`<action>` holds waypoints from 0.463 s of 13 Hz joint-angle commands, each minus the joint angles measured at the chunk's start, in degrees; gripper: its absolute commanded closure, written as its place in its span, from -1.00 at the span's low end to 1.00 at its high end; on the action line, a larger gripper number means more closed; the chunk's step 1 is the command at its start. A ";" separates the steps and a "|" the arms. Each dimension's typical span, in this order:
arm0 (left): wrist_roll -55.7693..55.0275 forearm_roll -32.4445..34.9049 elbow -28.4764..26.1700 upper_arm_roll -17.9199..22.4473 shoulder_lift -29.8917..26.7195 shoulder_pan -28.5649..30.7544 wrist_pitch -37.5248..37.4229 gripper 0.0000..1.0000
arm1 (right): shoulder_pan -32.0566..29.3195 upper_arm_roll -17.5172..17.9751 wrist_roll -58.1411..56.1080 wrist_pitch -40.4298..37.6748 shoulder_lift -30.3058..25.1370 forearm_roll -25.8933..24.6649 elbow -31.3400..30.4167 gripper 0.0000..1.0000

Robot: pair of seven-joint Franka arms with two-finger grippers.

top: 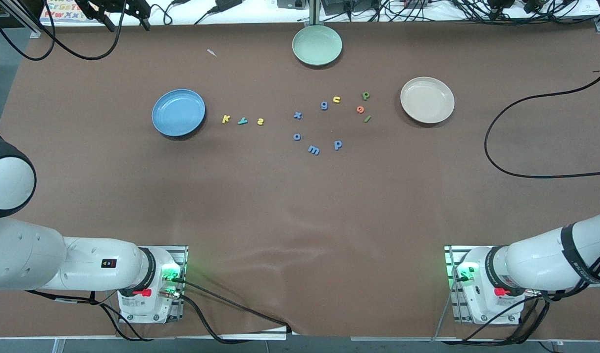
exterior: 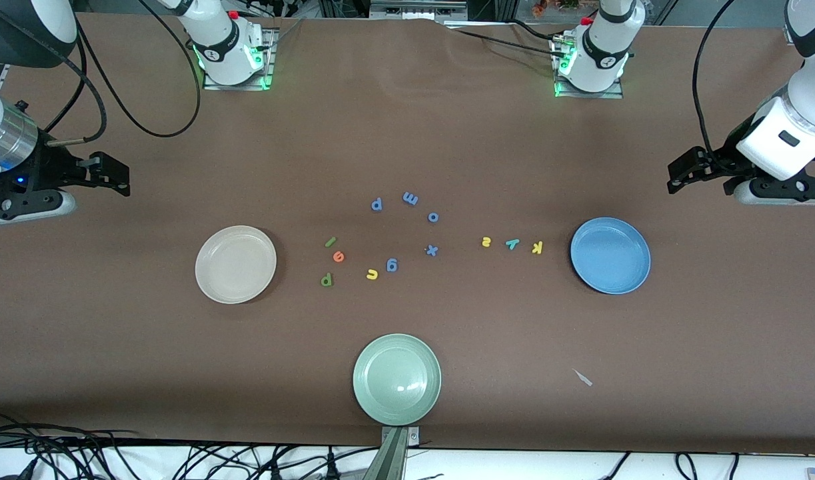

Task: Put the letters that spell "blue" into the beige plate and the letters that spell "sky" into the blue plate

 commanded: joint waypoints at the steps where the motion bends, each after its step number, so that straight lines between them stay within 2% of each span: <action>1: 1.67 1.74 1.93 -0.25 0.65 0.03 -2.48 -1.00 | -0.15 0.24 1.31 -1.15 -0.87 -0.02 -0.49 -1.00; 6: 1.67 1.65 1.93 -0.25 0.65 0.12 -2.58 -1.00 | -0.06 0.24 0.96 -1.15 -0.70 -0.02 -0.15 -1.00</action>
